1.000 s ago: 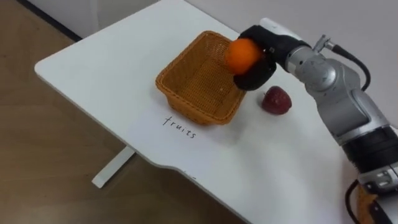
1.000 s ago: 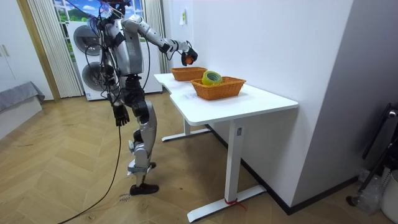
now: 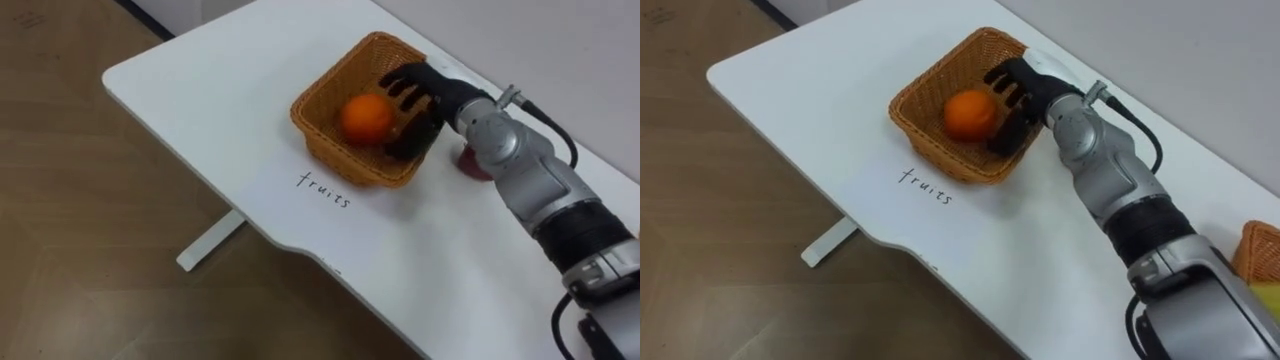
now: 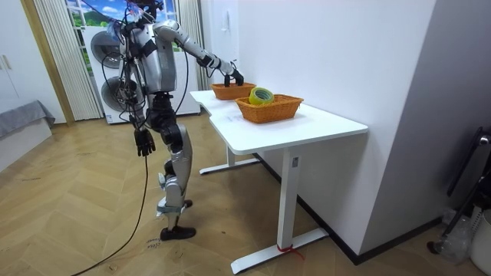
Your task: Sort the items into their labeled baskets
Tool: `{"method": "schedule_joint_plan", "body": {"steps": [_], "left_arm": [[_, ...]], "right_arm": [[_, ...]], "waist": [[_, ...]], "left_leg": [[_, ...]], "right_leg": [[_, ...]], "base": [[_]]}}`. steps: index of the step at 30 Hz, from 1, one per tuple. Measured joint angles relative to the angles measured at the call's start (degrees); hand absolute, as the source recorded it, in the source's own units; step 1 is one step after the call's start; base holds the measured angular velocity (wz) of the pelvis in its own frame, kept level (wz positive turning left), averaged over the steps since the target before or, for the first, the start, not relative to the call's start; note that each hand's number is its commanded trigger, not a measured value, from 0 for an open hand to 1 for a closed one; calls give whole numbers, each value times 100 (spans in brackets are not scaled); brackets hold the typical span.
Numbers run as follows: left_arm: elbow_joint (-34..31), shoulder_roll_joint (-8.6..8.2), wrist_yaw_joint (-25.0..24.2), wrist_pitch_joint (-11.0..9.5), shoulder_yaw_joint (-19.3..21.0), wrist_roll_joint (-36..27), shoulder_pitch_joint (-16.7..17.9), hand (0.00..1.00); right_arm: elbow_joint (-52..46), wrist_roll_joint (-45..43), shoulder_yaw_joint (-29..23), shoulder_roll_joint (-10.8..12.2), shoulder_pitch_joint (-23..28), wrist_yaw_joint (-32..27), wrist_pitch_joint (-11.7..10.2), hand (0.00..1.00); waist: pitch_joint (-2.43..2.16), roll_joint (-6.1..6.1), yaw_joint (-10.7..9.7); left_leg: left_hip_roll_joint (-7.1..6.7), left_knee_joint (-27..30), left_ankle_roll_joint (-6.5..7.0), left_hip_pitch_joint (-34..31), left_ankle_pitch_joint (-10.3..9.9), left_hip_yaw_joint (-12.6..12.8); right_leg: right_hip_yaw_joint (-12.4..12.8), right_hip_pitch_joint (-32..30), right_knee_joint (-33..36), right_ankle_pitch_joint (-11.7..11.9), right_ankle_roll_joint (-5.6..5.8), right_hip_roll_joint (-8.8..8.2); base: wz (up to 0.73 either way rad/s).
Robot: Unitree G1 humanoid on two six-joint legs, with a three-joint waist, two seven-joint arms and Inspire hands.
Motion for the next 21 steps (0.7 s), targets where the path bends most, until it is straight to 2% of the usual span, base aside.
{"method": "schedule_joint_plan", "body": {"steps": [7,13,16,17,19,21], "left_arm": [[-5,-6,3,-3,-8,2,-29,0],[10,-14,19,-1,26,12,-33,0],[4,-12,39,5,34,16,-34,0],[8,-14,40,6,31,17,-33,0],[8,-15,47,21,30,16,-18,0],[-9,-25,45,36,32,16,-13,0]], "right_arm": [[-28,-12,-1,0,-1,-37,-2,0],[-179,-15,-20,-4,-2,-36,13,0],[-407,-13,-51,-32,-2,-36,15,0],[-457,-6,-59,-35,-3,-36,12,0],[-505,-4,-59,-35,-5,-36,10,0],[-675,14,-186,-37,-6,-36,17,0]], "waist": [[-7,-7,-4],[5,17,-46],[-11,23,-75],[8,60,-81],[-2,88,-98],[-33,118,-189]], "left_leg": [[2,-3,1,-20,-1,9],[0,1,4,-12,-2,34],[-3,6,4,3,-2,44],[-1,2,5,37,-2,64],[-2,-6,8,89,-4,78],[5,8,12,107,-6,113]], "right_leg": [[45,-37,0,0,0,2],[220,-45,-2,0,0,6],[265,-38,-2,0,0,7],[300,-21,-3,0,0,7],[313,23,-4,0,0,3],[320,40,-6,0,0,0]], "base": [[0],[-3],[-2],[-7],[-3],[-5]]}}
